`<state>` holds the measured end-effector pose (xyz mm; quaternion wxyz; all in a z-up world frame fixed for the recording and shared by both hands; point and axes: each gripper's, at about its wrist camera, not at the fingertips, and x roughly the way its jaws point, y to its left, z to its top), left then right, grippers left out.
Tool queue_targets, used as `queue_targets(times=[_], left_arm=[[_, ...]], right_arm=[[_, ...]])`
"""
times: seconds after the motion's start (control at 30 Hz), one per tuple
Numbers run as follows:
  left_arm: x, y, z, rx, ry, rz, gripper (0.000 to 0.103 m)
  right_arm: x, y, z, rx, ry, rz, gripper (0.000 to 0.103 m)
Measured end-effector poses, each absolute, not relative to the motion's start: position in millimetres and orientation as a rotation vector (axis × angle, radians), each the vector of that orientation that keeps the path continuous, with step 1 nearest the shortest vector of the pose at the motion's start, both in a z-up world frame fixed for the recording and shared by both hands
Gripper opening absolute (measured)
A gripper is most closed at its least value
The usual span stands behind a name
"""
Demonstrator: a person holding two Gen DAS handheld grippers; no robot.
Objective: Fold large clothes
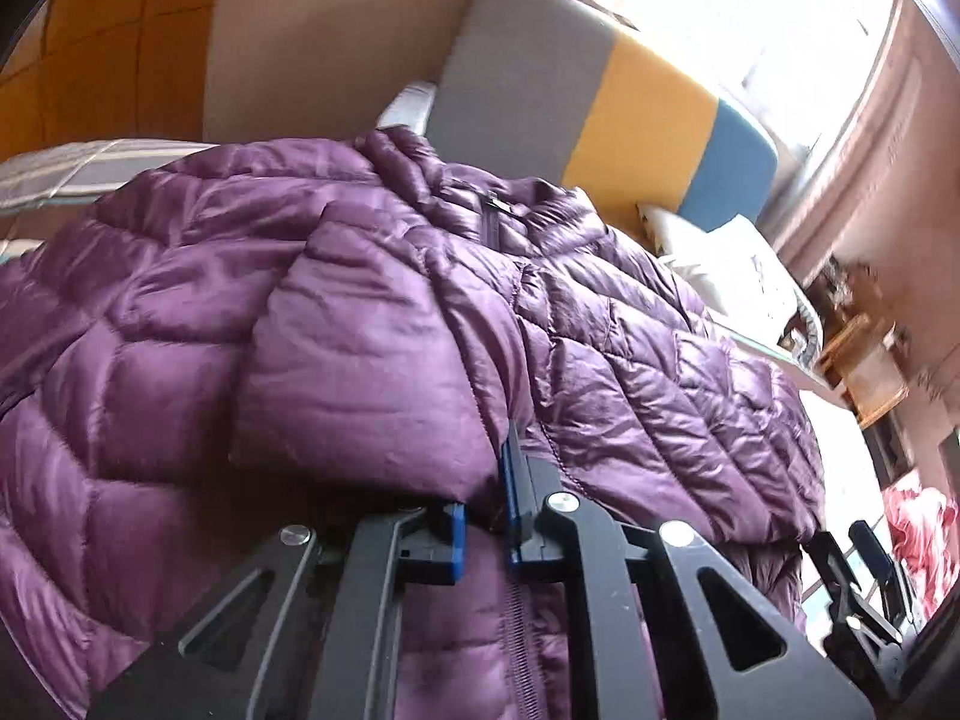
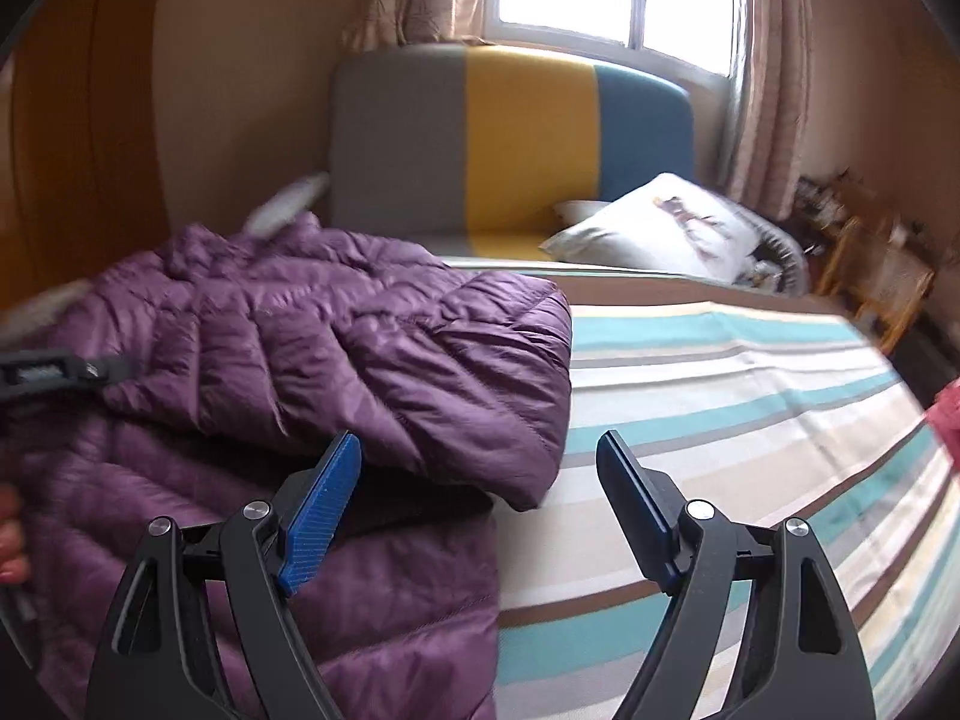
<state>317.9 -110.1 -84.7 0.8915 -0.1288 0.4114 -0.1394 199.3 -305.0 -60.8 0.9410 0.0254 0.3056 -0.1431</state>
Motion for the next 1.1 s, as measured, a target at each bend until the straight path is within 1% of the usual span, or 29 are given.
queue_targets(times=[0.07, 0.13, 0.17, 0.2, 0.23, 0.27, 0.33, 0.37, 0.4, 0.43, 0.5, 0.57, 0.8, 0.9, 0.93, 0.97, 1.0, 1.03, 1.07, 1.1], left_arm=[[312.9, -101.3, -86.4, -0.281, 0.843, -0.292, 0.009], [305.5, -91.6, -88.7, -0.312, 0.828, -0.283, 0.009], [303.9, -85.5, -90.6, -0.336, 0.823, -0.279, 0.009], [307.2, -81.9, -92.7, -0.348, 0.821, -0.277, 0.009], [305.0, -76.4, -94.1, -0.362, 0.820, -0.276, 0.009], [304.1, -74.2, -95.8, -0.370, 0.824, -0.279, 0.009], [301.1, -72.1, -98.7, -0.378, 0.830, -0.285, 0.009], [300.7, -72.7, -100.1, -0.378, 0.834, -0.289, 0.009], [300.4, -73.0, -101.6, -0.381, 0.840, -0.294, 0.010], [302.7, -73.8, -102.9, -0.383, 0.846, -0.297, 0.013], [305.6, -73.1, -106.4, -0.404, 0.857, -0.310, 0.014], [304.1, -71.9, -112.0, -0.414, 0.863, -0.325, 0.018], [304.3, -70.7, -117.7, -0.433, 0.860, -0.348, 0.020], [301.6, -68.5, -116.0, -0.444, 0.852, -0.355, 0.025], [298.7, -69.1, -113.8, -0.430, 0.848, -0.360, 0.032], [294.3, -69.2, -110.9, -0.422, 0.844, -0.365, 0.046], [290.8, -70.4, -107.9, -0.407, 0.835, -0.372, 0.055], [285.0, -71.0, -103.2, -0.382, 0.819, -0.365, 0.078], [280.0, -70.7, -99.4, -0.358, 0.805, -0.341, 0.094], [275.1, -69.6, -96.0, -0.342, 0.789, -0.312, 0.094]], right_arm=[[189.7, -312.5, -53.7, 0.105, 0.597, -0.286, 0.080], [188.3, -320.3, -49.5, 0.152, 0.584, -0.298, 0.073], [192.1, -323.6, -49.5, 0.169, 0.594, -0.299, 0.063], [200.7, -327.3, -50.8, 0.190, 0.621, -0.299, 0.054], [206.3, -329.4, -51.8, 0.202, 0.631, -0.292, 0.049], [213.2, -329.9, -53.0, 0.214, 0.640, -0.280, 0.041], [230.6, -327.8, -56.7, 0.211, 0.662, -0.252, 0.036], [238.5, -326.4, -58.2, 0.200, 0.674, -0.242, 0.031], [246.7, -323.7, -59.9, 0.181, 0.689, -0.238, 0.031], [256.9, -320.6, -63.8, 0.148, 0.721, -0.253, 0.031], [272.9, -324.0, -75.6, 0.127, 0.788, -0.279, 0.030], [279.8, -330.4, -88.3, 0.113, 0.826, -0.305, 0.027], [284.4, -332.1, -94.2, 0.068, 0.828, -0.340, 0.027], [275.1, -333.7, -85.5, 0.089, 0.813, -0.345, 0.027], [269.3, -332.2, -80.7, 0.088, 0.796, -0.347, 0.027], [261.7, -328.8, -74.9, 0.084, 0.774, -0.345, 0.027], [251.5, -324.0, -69.7, 0.082, 0.759, -0.333, 0.027], [246.5, -320.6, -67.1, 0.082, 0.758, -0.319, 0.027], [240.1, -316.3, -65.1, 0.080, 0.761, -0.305, 0.027], [232.1, -312.2, -63.9, 0.080, 0.761, -0.295, 0.027]])
